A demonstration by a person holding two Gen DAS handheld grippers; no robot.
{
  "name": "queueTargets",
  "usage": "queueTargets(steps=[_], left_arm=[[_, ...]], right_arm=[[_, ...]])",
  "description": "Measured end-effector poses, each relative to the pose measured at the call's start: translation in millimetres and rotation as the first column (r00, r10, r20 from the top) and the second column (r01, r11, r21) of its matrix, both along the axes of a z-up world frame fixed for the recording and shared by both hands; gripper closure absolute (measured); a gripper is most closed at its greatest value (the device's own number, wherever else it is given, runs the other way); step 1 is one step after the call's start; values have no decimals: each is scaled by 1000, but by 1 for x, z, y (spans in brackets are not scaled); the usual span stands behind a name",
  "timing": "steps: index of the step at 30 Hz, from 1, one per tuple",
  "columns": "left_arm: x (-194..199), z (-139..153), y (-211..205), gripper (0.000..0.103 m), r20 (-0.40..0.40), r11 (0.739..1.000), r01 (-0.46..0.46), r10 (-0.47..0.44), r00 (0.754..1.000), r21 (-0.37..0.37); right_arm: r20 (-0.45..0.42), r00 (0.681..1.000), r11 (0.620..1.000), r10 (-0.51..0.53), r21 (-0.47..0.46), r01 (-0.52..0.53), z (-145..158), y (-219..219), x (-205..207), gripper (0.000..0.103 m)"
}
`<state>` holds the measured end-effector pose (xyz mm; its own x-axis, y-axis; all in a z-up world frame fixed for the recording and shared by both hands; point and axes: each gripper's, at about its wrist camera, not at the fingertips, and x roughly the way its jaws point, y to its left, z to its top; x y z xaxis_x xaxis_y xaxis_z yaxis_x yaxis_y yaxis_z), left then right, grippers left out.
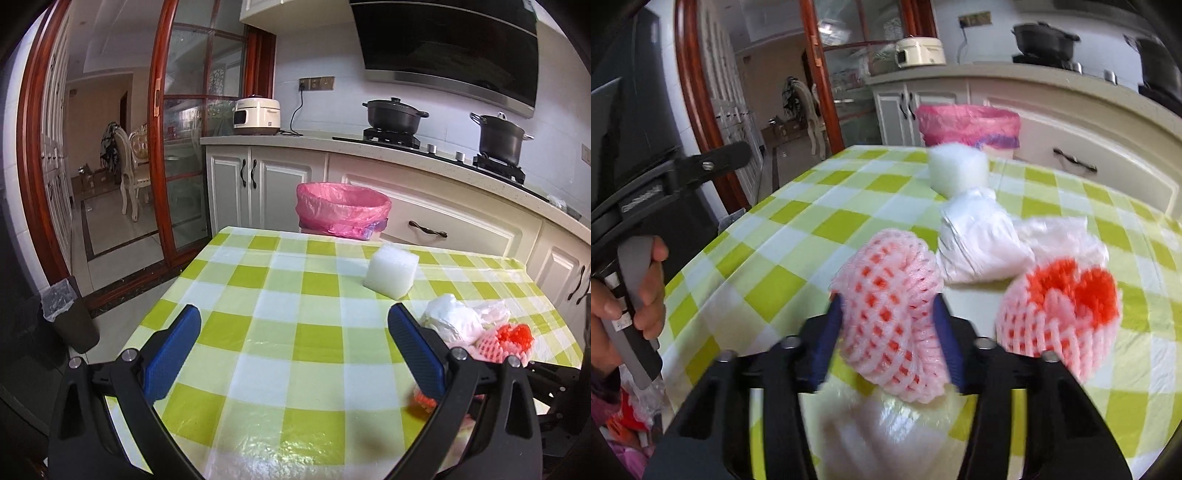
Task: Collect trash
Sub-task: 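Grasp the white foam block with the left gripper while the right gripper grasps the pink foam net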
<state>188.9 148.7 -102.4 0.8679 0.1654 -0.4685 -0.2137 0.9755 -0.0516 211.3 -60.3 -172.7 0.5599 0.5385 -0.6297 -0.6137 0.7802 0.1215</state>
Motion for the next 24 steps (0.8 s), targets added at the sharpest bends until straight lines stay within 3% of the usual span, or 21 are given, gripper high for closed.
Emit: queueTargets(steps=[5, 6, 7, 12, 17, 24], left_arm=[[25, -2, 4, 5, -14, 1000, -9, 9, 1000, -28], [35, -2, 2, 5, -19, 1000, -6, 5, 1000, -26], [42, -2, 0, 5, -20, 1000, -2, 1, 1000, -26], [91, 0, -22, 5, -18, 998, 34, -35, 999, -52], [142, -7, -49, 5, -43, 994, 63, -67, 997, -85], [208, -31, -78, 5, -123, 994, 78, -86, 989, -70]], right_arm=[[45, 999, 997, -30, 73, 27, 31, -19, 11, 67], [59, 997, 995, -43, 92, 37, 39, -25, 15, 67], [74, 996, 993, -55, 107, 47, 48, -32, 19, 74], [133, 985, 985, -108, 145, 88, 77, -63, 39, 74], [144, 980, 982, -141, 145, 120, 82, -85, 63, 75], [99, 982, 976, -163, 165, 145, 69, -110, 96, 75]])
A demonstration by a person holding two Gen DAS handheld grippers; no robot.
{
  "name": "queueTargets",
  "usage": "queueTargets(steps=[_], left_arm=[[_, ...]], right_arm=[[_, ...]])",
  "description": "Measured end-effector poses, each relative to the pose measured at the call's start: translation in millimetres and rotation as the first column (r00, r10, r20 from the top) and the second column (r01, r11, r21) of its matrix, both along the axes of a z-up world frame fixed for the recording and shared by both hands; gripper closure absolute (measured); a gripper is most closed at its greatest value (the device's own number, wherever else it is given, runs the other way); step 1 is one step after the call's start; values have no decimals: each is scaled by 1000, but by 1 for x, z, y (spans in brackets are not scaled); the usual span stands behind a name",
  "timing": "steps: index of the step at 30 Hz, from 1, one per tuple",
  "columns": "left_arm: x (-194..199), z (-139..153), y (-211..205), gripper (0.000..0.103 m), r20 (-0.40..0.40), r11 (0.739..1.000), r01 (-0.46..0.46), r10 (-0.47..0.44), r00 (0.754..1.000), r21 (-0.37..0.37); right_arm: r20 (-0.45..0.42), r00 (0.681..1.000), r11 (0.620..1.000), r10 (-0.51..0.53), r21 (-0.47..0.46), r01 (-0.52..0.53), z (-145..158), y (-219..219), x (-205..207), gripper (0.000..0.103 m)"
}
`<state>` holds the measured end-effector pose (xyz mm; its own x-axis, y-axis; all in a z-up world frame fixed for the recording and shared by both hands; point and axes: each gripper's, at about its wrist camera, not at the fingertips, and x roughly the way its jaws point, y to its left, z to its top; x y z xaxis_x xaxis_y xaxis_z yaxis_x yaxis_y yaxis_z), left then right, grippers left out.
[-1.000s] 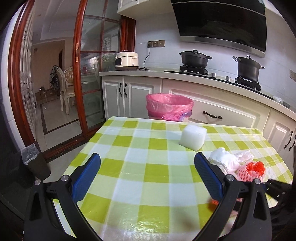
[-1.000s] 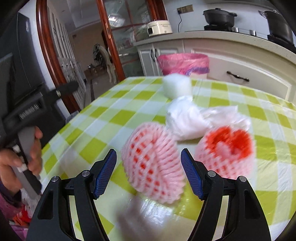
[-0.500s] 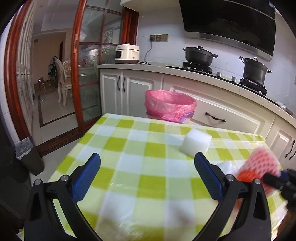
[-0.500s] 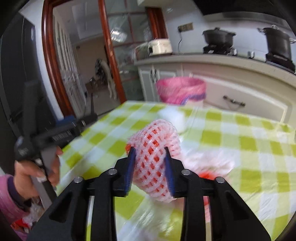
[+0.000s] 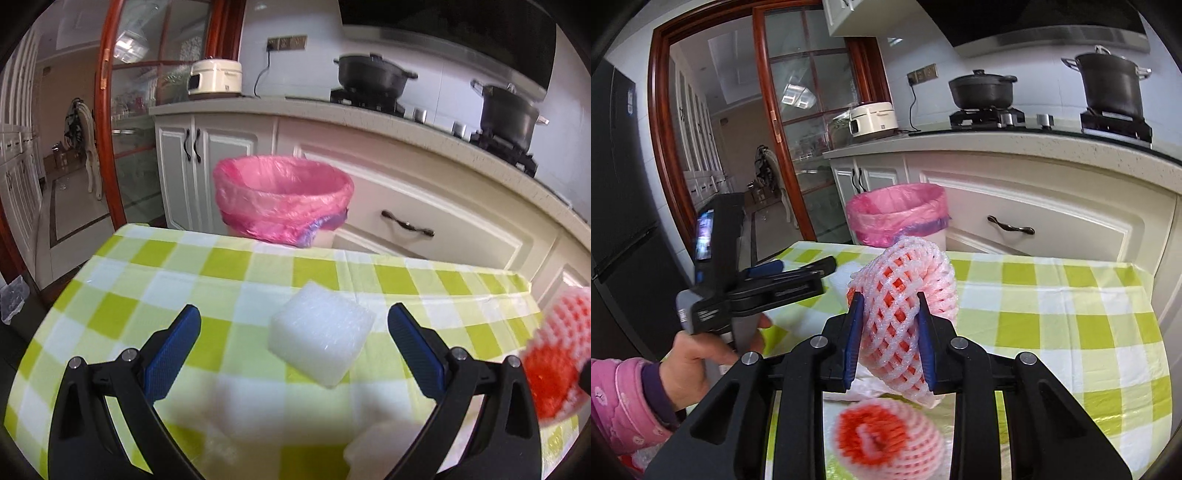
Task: Collect trash
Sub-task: 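Grasp the white foam block with the left gripper while the right gripper grasps the pink foam net, then carry the foam block and pink net over the pink bin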
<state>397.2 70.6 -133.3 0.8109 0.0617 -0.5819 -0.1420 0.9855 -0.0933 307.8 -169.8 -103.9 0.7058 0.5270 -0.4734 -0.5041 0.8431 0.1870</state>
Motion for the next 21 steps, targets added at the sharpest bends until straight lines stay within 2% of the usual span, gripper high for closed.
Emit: queueTargets(steps=[6, 12, 13, 14, 16, 21], left_arm=[[38, -22, -14, 5, -70, 1000, 16, -15, 997, 9], [49, -42, -21, 8, -109, 999, 22, -17, 994, 47], [49, -42, -21, 23, -106, 999, 26, -22, 994, 39], [49, -42, -19, 26, -99, 999, 29, -26, 995, 26], [48, -40, -16, 27, -75, 999, 34, -33, 997, 5], [31, -24, -17, 28, -9, 998, 50, -49, 999, 27]], right_arm=[[-27, 1000, 1000, -4, 29, 5, -12, -14, 21, 75], [-53, 999, 999, -4, 45, 7, -23, -22, 36, 75], [-56, 998, 999, -5, 44, 8, -25, -22, 37, 75], [-59, 998, 999, -7, 45, 10, -27, -23, 38, 75], [-66, 998, 999, -12, 49, 15, -29, -23, 39, 75], [-62, 998, 998, -15, 54, 19, -27, -21, 38, 75]])
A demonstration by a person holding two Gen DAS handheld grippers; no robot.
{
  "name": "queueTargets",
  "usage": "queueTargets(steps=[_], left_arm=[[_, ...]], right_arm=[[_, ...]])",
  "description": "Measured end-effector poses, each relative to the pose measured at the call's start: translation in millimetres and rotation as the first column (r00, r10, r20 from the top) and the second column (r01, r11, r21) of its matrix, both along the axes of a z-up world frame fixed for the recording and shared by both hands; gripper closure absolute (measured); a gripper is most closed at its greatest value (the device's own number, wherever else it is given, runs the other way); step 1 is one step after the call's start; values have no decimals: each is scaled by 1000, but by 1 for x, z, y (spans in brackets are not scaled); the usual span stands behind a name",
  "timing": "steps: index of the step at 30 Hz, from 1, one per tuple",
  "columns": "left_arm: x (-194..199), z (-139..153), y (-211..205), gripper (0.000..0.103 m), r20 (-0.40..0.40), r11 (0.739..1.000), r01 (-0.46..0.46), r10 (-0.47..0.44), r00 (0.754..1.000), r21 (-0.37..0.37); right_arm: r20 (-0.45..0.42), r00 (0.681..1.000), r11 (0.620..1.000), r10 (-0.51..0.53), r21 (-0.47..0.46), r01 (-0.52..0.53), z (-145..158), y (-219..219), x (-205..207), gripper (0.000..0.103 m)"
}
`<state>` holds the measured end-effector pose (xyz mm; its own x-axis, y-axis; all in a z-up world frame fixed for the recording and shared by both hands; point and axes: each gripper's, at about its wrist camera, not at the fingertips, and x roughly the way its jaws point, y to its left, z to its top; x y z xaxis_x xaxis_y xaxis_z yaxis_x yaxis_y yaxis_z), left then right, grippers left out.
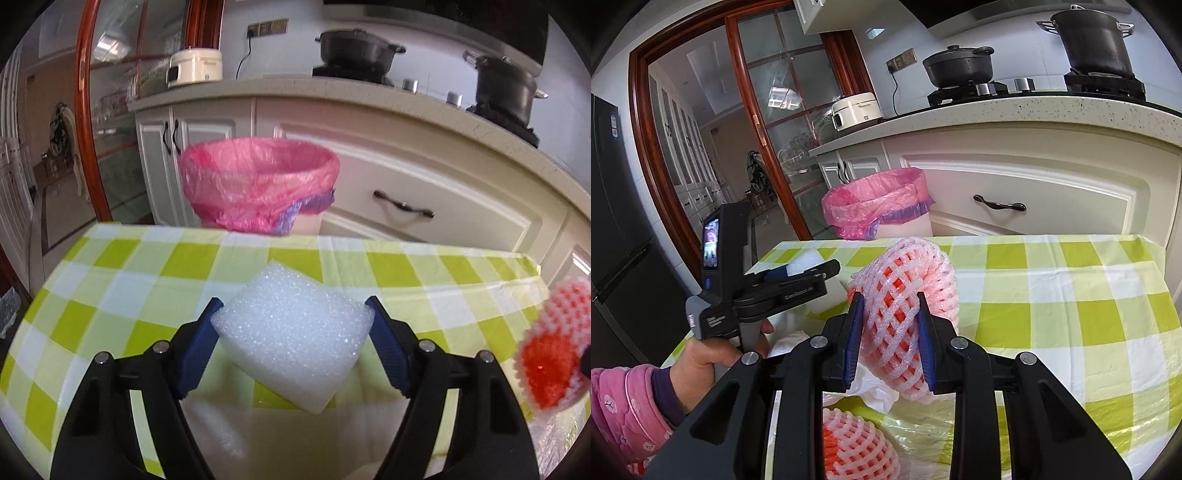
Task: Collect trash
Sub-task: 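Carry the foam block and pink net over the pink bin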
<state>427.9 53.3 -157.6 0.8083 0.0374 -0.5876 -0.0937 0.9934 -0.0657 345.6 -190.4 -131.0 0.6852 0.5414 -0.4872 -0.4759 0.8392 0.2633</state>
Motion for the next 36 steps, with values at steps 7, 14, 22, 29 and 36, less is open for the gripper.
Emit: queueTargets(steps=[7, 14, 22, 29, 36], left_arm=[[-39, 40, 11, 28, 103, 1000, 11, -12, 995, 5], [-74, 74, 22, 28, 182, 999, 31, -37, 983, 37], [-101, 106, 41, 28, 235, 999, 43, -50, 971, 33], [-110, 127, 56, 28, 272, 999, 34, -42, 961, 33], [-77, 147, 66, 28, 296, 998, 47, -59, 953, 49]], right_arm=[[38, 999, 1000, 12, 1, -12, 16, 19, 2, 75], [92, 995, 1000, 25, -4, -25, 38, 49, 6, 75], [134, 990, 998, 52, -28, -48, 56, 86, 4, 75], [184, 980, 997, 74, -37, -68, 80, 104, 18, 75], [196, 977, 996, 84, -37, -78, 97, 119, 66, 75]])
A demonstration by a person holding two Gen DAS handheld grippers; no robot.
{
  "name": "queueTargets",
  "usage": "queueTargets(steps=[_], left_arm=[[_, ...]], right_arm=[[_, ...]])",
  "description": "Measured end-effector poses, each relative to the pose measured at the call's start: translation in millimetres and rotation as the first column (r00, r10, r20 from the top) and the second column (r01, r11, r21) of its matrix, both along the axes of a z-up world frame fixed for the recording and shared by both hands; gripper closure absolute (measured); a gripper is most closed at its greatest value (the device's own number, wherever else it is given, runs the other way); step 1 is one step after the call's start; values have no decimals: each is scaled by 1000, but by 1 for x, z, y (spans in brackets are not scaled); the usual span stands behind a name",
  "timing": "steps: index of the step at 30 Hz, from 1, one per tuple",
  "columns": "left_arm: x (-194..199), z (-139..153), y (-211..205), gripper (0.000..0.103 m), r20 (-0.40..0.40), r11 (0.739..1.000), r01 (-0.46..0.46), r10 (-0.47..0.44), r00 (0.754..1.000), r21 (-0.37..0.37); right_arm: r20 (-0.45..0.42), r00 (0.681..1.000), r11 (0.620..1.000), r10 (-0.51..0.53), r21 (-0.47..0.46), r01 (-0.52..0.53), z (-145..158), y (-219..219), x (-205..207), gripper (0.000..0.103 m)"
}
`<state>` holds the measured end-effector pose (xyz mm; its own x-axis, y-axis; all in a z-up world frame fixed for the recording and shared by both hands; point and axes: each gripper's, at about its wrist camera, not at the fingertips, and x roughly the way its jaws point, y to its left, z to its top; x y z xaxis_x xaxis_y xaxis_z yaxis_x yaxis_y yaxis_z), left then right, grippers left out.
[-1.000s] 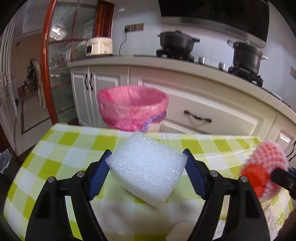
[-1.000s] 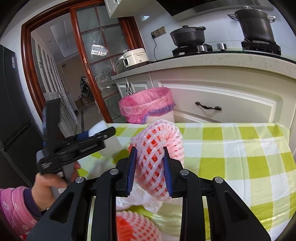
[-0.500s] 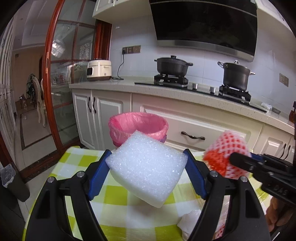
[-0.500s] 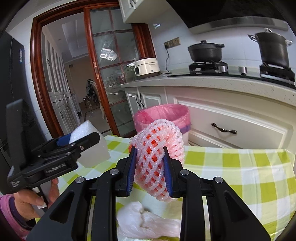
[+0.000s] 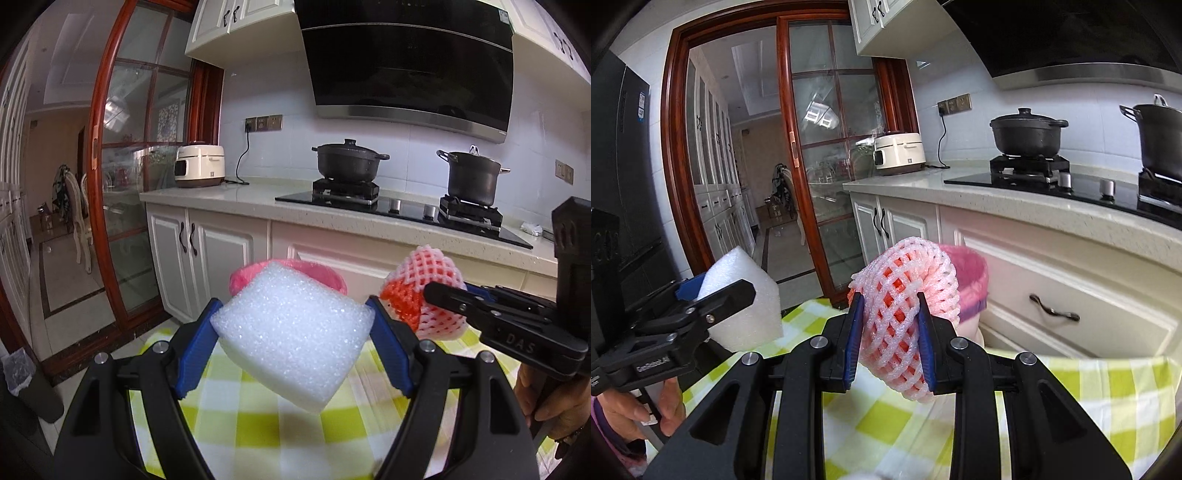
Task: Collect trash
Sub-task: 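Carry the foam block and pink net over the pink bin, then open both grippers to drop the items into the pink bin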
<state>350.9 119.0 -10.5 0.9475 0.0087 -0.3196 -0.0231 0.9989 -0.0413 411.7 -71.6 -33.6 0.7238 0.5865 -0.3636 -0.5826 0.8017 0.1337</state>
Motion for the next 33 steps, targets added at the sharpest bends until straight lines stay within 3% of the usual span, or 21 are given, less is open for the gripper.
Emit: queueTargets(steps=[7, 13, 21, 28, 31, 33], left_arm=[[64, 10, 6, 27, 1, 1000, 10, -10, 1000, 7], [134, 6, 22, 27, -26, 999, 10, -11, 1000, -33], [222, -16, 44, 27, -63, 998, -34, 31, 998, -54], [280, -46, 61, 27, -105, 996, -46, 38, 994, -80], [305, -56, 65, 25, -123, 996, -31, 20, 992, -89], [316, -59, 68, 22, -127, 996, -38, 28, 992, -80]], right_arm=[[0, 1000, 1000, 1, 25, -1, 14, 8, 60, 75], [-18, 999, 999, 30, 20, -30, 11, 27, 122, 75], [-77, 996, 998, 54, 35, -52, -10, 37, 198, 75], [-108, 992, 998, 69, 18, -67, -37, 50, 241, 75], [-118, 989, 996, 84, 17, -83, -48, 59, 261, 71], [-125, 988, 996, 85, 21, -83, -53, 62, 275, 58]])
